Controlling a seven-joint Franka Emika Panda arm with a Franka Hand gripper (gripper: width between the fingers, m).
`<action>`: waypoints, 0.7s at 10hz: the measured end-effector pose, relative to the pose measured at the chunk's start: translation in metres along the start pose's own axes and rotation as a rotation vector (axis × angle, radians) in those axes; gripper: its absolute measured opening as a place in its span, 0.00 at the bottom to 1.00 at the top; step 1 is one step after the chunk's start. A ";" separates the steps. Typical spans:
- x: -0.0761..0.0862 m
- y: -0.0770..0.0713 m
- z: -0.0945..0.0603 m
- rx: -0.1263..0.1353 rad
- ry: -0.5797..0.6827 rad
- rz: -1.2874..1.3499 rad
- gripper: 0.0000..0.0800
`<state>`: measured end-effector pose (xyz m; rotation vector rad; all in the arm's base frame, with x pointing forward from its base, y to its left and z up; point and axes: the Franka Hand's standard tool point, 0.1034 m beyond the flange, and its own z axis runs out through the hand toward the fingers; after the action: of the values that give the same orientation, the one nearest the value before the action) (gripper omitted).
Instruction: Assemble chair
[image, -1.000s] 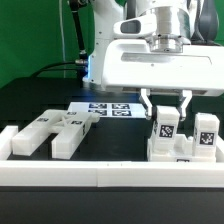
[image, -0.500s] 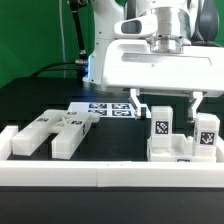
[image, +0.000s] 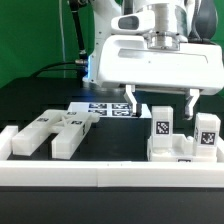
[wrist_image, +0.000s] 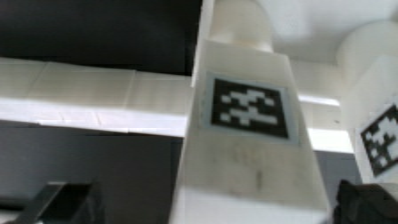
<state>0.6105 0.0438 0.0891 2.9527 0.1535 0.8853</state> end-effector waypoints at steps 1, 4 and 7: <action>0.005 0.001 -0.005 0.002 -0.002 -0.007 0.81; 0.010 0.002 -0.008 0.011 -0.045 -0.006 0.81; 0.005 -0.004 -0.006 0.049 -0.257 -0.001 0.81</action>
Offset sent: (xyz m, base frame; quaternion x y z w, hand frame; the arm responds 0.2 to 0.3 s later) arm 0.0000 0.0000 0.0000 0.0000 0.0000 0.0000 1.0000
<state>0.6109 0.0486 0.0967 3.0752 0.1667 0.5010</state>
